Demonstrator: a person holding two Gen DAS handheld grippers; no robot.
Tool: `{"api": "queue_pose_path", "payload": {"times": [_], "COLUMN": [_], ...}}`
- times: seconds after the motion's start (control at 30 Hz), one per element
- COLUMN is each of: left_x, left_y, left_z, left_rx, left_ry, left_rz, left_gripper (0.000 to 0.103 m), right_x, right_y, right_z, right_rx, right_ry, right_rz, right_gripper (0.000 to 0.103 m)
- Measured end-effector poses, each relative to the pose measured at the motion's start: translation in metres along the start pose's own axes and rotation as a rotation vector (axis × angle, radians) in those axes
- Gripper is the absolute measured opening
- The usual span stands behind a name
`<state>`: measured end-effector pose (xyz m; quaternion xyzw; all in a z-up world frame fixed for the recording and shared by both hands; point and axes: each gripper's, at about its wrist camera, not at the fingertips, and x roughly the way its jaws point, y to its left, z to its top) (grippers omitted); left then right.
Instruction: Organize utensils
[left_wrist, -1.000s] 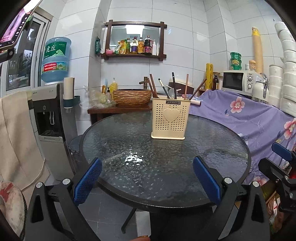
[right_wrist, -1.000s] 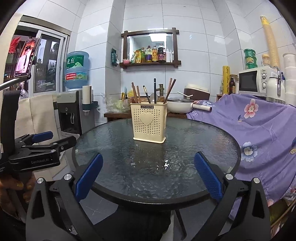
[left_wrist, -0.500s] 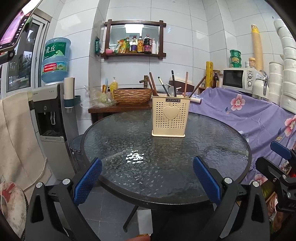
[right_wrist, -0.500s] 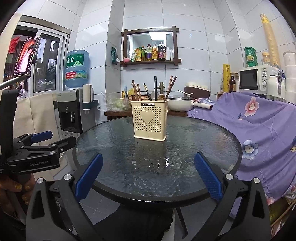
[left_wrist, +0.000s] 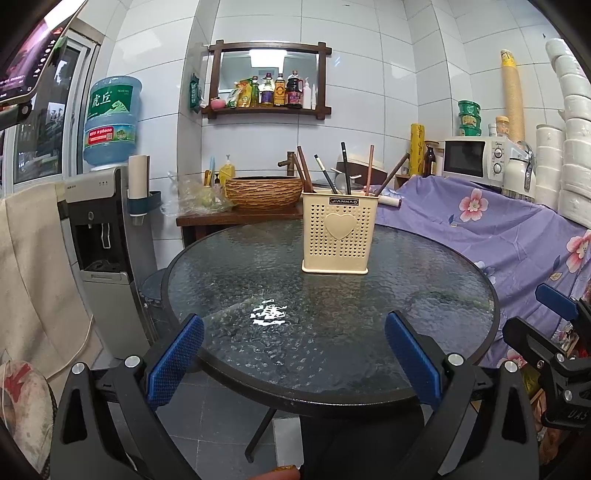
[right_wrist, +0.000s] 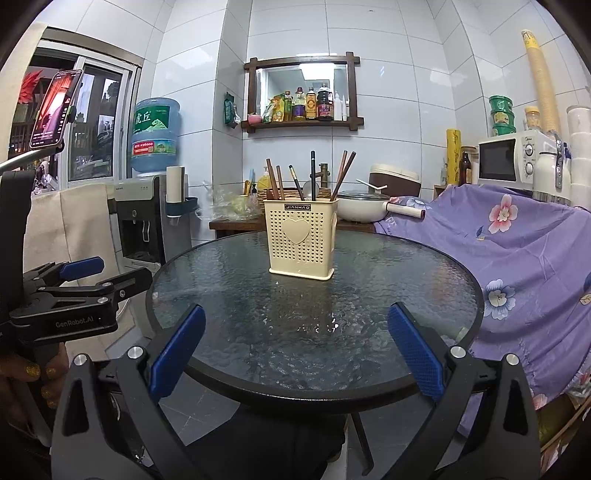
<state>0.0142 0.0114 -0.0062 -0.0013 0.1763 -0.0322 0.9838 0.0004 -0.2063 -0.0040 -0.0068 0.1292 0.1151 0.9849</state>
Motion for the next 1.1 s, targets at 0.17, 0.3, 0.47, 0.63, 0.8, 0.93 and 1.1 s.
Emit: {"api": "queue_pose_path", "payload": {"times": [0.17,0.3,0.47,0.63,0.8,0.93,1.1], "left_x": [-0.0019,0.0006,0.0029,0.0057,0.0056,0.0065,0.0062], "left_y": [-0.0024,-0.0026,-0.0019,-0.0030,-0.0027,-0.0007,0.0016], "left_z": [-0.0004,0.0001,-0.0006,-0.0035,-0.0043,-0.0052,-0.0045], "left_rx": [0.019,0.015,0.011,0.012,0.006,0.006,-0.007], "left_ry": [-0.002,0.014,0.025,0.034,0.040,0.046,0.049], "left_rz": [0.017,-0.001,-0.017,-0.021,-0.026,-0.016,-0.012], "left_gripper": [0.097,0.097,0.097,0.097,0.097,0.097,0.097], "right_x": [0.0001,0.0013,0.0014,0.0034,0.0040,0.0039,0.0036], "right_y": [0.0003,0.0000,-0.0002,0.0001,-0.0008,-0.0014,-0.0006], "right_z": [0.0003,-0.0004,-0.0012,-0.0030,-0.0025,-0.0020,-0.0019], "right_rx": [0.000,0.000,0.001,0.003,0.008,0.012,0.010], "right_ry": [-0.001,0.005,0.006,0.012,0.014,0.012,0.016], "right_rz": [-0.002,0.002,0.002,0.002,-0.002,-0.005,-0.005], "right_gripper": [0.097,0.097,0.097,0.097,0.097,0.097,0.097]}}
